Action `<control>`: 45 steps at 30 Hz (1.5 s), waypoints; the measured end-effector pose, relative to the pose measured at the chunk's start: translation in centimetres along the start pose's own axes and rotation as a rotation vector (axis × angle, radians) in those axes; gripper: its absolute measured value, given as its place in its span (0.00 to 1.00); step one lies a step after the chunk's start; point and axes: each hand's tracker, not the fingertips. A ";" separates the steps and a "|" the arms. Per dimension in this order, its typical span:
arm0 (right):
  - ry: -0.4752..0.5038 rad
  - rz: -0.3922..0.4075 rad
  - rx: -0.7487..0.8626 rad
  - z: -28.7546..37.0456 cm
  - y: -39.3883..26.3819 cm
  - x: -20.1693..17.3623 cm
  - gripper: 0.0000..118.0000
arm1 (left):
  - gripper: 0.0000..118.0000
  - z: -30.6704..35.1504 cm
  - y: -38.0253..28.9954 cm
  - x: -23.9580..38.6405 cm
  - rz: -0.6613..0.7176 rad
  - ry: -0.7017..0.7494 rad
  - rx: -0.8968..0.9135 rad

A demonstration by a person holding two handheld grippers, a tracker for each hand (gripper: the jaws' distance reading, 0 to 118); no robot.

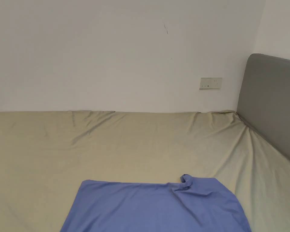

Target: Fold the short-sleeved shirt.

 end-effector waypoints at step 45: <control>0.042 -0.303 0.232 11.1 -0.3 -1.0 0.00 | 0.88 -1.1 -3.1 -1.6 0.011 -0.172 -0.169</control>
